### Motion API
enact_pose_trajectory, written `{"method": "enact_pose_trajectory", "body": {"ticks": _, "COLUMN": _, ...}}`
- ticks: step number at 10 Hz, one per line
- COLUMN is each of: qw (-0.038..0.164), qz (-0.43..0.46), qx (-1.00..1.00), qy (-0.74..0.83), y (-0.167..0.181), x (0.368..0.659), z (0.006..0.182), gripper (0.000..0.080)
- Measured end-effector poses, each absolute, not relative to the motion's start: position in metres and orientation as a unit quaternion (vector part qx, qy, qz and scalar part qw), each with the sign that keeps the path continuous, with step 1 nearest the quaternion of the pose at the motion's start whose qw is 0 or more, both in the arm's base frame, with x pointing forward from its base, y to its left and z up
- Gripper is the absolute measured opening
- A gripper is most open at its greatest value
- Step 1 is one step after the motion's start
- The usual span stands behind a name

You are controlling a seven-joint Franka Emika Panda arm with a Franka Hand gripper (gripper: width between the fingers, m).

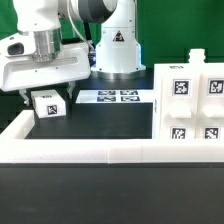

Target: Assemble cabinet

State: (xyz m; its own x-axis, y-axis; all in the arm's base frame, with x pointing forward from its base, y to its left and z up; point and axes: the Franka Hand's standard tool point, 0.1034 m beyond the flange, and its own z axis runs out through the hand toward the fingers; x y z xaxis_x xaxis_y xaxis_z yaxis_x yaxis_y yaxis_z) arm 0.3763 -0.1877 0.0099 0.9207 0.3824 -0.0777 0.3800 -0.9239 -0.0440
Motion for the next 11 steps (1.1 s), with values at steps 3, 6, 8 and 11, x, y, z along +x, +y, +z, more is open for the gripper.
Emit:
{"method": "enact_pose_trajectory", "body": {"ticks": 3, "qw": 0.014, "qz": 0.043, "qx": -0.980, "qy": -0.194, "y": -0.188, "x": 0.376, "z": 0.010, "gripper": 0.0559}}
{"method": "enact_pose_trajectory", "body": {"ticks": 6, "qw": 0.022, "qz": 0.045, "qx": -0.977, "qy": -0.206, "y": -0.185, "x": 0.385, "z": 0.022, "gripper": 0.0559}}
{"method": "enact_pose_trajectory", "body": {"ticks": 8, "qw": 0.018, "qz": 0.031, "qx": -0.977, "qy": -0.211, "y": -0.162, "x": 0.391, "z": 0.042, "gripper": 0.0560}}
{"method": "enact_pose_trajectory", "body": {"ticks": 11, "qw": 0.021, "qz": 0.020, "qx": -0.976, "qy": -0.215, "y": -0.128, "x": 0.410, "z": 0.076, "gripper": 0.0560}}
